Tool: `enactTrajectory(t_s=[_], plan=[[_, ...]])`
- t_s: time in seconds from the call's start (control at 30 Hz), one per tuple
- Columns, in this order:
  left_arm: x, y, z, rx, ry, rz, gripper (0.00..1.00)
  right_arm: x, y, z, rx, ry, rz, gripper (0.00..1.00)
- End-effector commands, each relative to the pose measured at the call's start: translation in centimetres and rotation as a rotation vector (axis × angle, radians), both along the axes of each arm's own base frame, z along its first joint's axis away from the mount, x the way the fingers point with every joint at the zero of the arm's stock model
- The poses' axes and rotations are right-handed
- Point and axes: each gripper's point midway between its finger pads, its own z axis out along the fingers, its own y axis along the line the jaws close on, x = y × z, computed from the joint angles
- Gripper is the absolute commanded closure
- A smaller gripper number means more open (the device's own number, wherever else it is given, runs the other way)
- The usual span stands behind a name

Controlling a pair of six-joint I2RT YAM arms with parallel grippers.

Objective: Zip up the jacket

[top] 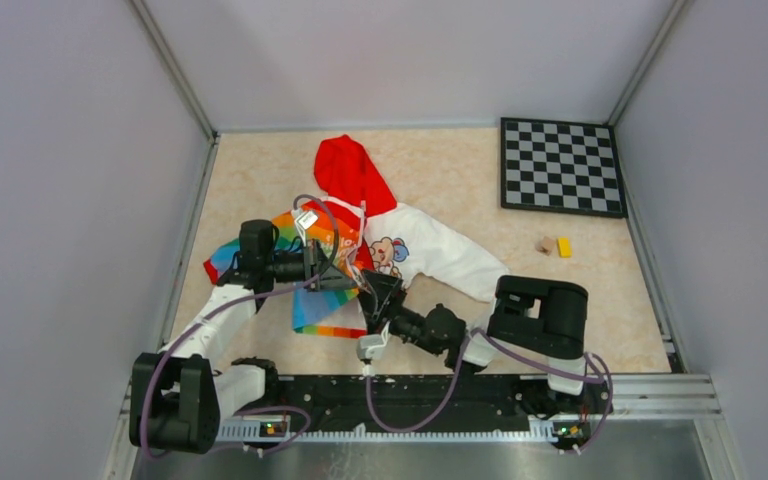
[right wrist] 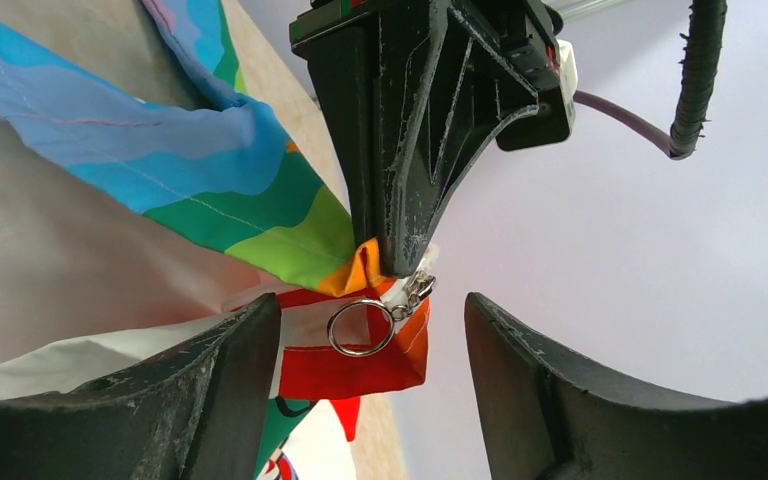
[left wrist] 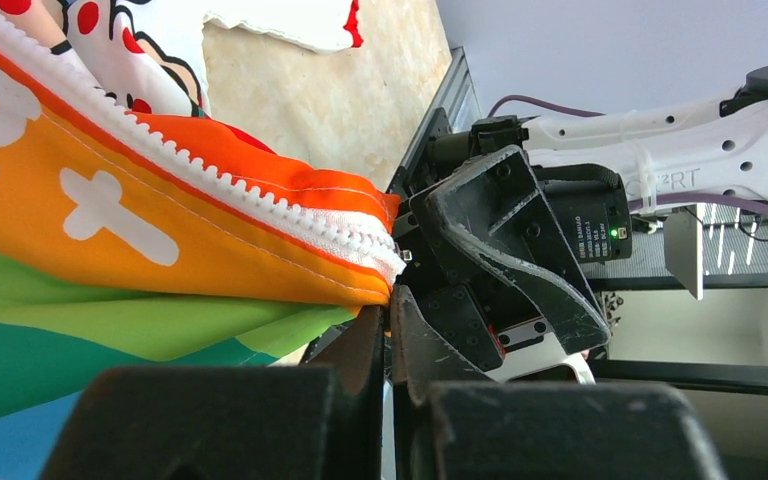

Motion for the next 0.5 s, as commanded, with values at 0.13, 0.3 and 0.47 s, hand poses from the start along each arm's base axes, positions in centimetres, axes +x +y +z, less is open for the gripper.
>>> enactTrajectory(t_s=[0.13, 0.3, 0.47], plan=[[0.0, 0.0, 0.3, -0.016, -0.033, -0.013, 1.0, -0.9, -1.3, 7.3, 0.278, -0.027, 0.026, 0.35], [0.2, 0.0, 0.2, -0.016, -0.027, -0.01, 1.0, -1.3, -2.1, 7.5, 0.284, -0.014, 0.042, 0.35], [0.2, 0.0, 0.1, -0.017, -0.022, -0.01, 1.0, -1.5, -2.5, 7.1, 0.277, -0.006, 0.045, 0.36]])
